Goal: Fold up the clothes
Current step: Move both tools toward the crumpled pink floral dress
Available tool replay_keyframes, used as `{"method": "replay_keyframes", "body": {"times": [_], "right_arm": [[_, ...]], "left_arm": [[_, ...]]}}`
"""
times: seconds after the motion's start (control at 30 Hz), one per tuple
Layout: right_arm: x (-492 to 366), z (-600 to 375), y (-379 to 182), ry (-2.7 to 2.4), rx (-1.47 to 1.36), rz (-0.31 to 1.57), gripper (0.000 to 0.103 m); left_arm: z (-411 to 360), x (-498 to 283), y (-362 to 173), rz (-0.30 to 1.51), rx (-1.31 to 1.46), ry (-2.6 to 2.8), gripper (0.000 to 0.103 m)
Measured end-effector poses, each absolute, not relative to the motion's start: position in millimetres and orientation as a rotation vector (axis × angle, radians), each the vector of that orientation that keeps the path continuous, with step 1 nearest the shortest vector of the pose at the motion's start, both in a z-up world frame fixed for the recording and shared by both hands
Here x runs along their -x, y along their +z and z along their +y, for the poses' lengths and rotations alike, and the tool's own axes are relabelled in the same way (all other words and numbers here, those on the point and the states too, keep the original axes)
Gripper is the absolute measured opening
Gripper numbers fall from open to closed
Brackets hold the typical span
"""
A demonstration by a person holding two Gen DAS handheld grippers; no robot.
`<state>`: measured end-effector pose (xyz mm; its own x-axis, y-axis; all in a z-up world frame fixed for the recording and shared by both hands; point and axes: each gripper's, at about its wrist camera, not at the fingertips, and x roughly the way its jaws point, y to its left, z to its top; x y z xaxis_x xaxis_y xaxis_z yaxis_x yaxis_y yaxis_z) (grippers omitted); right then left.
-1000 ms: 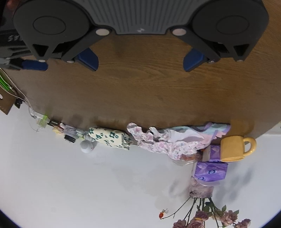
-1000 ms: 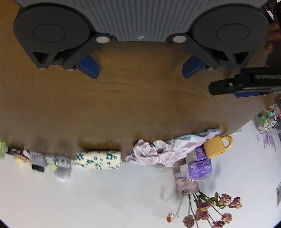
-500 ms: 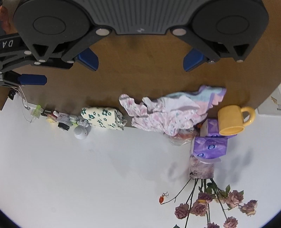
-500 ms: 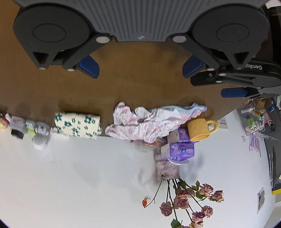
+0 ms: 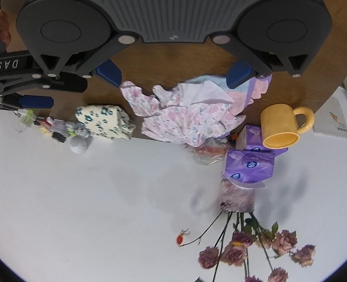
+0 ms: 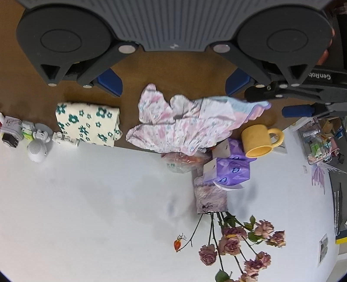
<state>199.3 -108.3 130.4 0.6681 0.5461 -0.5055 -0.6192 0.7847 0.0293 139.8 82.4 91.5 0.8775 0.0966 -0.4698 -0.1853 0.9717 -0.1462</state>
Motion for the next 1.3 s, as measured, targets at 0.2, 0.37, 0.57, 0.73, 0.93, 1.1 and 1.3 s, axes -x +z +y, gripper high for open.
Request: {"method": "replay_keyframes", "body": {"times": [0.2,0.37,0.57,0.73,0.93,1.1,1.3], "right_arm": [[-241,-82,132,0.666,0.129,0.532,0.103],[-277,-59,126,0.659,0.126,0.554,0.103],[-330,-40,104,0.628,0.038,0.627,0.092],[-374,-22,78,0.604,-0.019,0.702,0.083],[-413,-11,55,0.588,-0.131,0.813,0.072],[-429,-4,45,0.606,-0.207,0.858,0.063],[-430,2,42,0.642,-0.256,0.854,0.021]], "left_arm": [[99,-180,89,0.497,0.179,0.188,0.103],[116,-214,78,0.516,0.157,0.198,0.103],[132,-249,52,0.546,0.126,0.229,0.101],[141,-278,41,0.563,0.099,0.24,0.092],[142,-294,27,0.595,0.064,0.192,0.086],[148,-303,23,0.617,0.084,0.163,0.067],[154,-302,24,0.628,0.15,0.103,0.021]]}}
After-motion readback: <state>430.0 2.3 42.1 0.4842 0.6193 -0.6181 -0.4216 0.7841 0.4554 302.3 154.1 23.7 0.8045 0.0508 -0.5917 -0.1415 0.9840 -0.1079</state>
